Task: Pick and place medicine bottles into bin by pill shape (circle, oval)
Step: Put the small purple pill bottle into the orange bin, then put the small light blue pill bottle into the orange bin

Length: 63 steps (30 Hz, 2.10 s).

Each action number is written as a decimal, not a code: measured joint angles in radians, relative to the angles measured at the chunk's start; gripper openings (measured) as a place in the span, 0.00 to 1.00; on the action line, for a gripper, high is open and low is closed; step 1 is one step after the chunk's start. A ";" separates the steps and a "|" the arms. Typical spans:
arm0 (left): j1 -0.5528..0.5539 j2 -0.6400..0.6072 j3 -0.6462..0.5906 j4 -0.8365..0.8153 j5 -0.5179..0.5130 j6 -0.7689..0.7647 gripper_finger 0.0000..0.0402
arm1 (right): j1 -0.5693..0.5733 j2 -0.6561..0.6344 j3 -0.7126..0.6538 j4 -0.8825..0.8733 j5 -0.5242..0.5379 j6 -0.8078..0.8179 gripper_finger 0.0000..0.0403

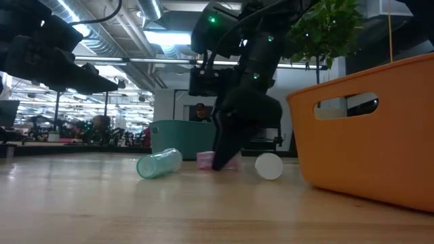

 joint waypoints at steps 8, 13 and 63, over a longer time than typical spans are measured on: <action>0.000 0.000 0.000 0.000 0.000 0.001 0.50 | -0.005 0.004 0.074 -0.095 0.135 0.053 0.21; 0.000 0.000 0.000 0.000 0.000 0.001 0.50 | 0.019 -0.020 0.259 -0.394 0.271 0.139 0.23; 0.000 0.000 0.000 -0.001 -0.004 0.002 0.50 | 0.420 -0.063 0.595 -0.916 0.322 0.399 0.52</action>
